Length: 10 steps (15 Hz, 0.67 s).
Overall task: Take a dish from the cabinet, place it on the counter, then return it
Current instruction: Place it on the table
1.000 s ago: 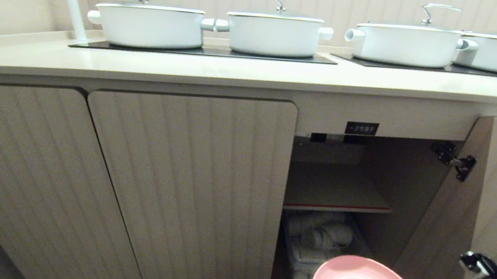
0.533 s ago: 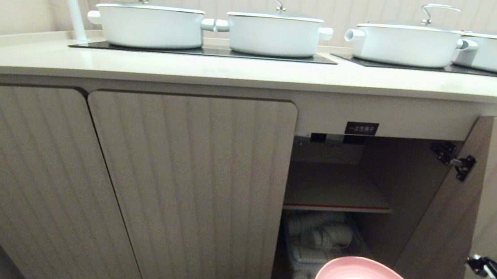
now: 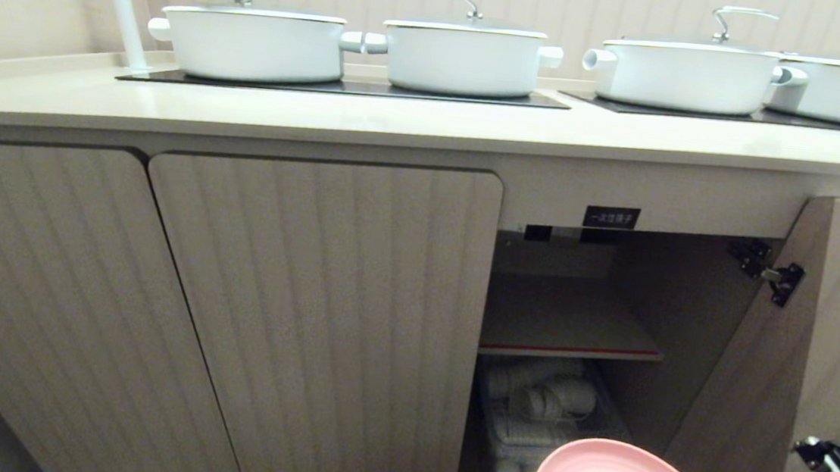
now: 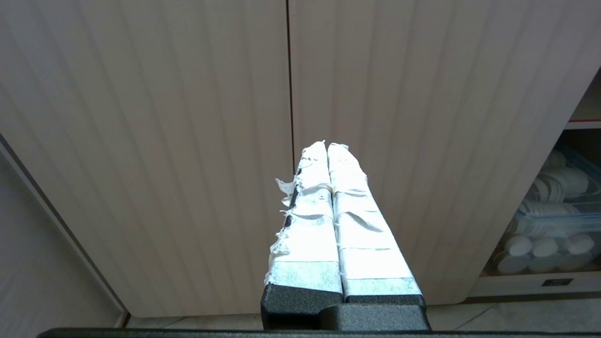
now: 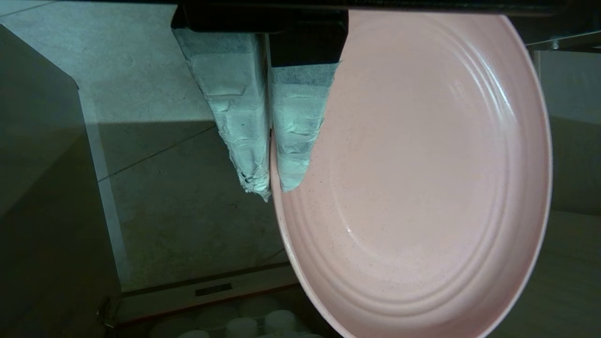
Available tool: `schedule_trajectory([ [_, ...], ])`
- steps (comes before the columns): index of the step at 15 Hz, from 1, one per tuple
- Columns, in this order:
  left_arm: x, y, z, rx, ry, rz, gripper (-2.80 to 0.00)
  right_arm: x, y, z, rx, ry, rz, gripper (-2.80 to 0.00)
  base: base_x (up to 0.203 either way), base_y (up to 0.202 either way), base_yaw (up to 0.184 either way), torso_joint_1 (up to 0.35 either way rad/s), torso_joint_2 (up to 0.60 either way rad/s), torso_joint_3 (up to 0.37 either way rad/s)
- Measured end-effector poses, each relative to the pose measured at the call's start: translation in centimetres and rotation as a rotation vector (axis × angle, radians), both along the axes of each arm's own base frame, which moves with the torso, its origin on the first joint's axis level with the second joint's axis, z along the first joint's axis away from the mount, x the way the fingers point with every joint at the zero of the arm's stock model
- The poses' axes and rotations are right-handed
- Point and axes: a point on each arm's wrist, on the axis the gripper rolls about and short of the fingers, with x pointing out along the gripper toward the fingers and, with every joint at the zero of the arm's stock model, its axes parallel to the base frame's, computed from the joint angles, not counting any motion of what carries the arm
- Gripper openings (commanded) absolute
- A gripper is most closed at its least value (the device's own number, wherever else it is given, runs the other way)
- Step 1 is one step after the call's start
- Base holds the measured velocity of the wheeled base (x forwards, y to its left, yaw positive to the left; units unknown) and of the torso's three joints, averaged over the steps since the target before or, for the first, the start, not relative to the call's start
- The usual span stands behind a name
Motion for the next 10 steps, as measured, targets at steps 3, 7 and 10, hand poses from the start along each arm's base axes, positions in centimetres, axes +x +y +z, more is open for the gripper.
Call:
schedule_trajectory([
  [3, 0.00, 0.00, 0.00, 0.000, 0.000, 0.000, -2.80, -0.32, -0.02, -0.14, 0.000, 0.006, 0.000, -2.80, 0.000, 0.000, 0.000, 0.000, 0.00, 0.000],
  [7, 0.00, 0.00, 0.00, -0.001, 0.000, 0.000, -2.80, -0.70, -0.06, -0.35, -0.001, 0.014, 0.000, -2.80, 0.000, 0.000, 0.000, 0.000, 0.00, 0.000],
  [10, 0.00, 0.00, 0.00, 0.000, 0.000, 0.000, -2.80, -0.71, -0.06, -0.33, -0.001, 0.013, 0.001, -2.80, 0.000, 0.000, 0.000, 0.000, 0.00, 0.000],
])
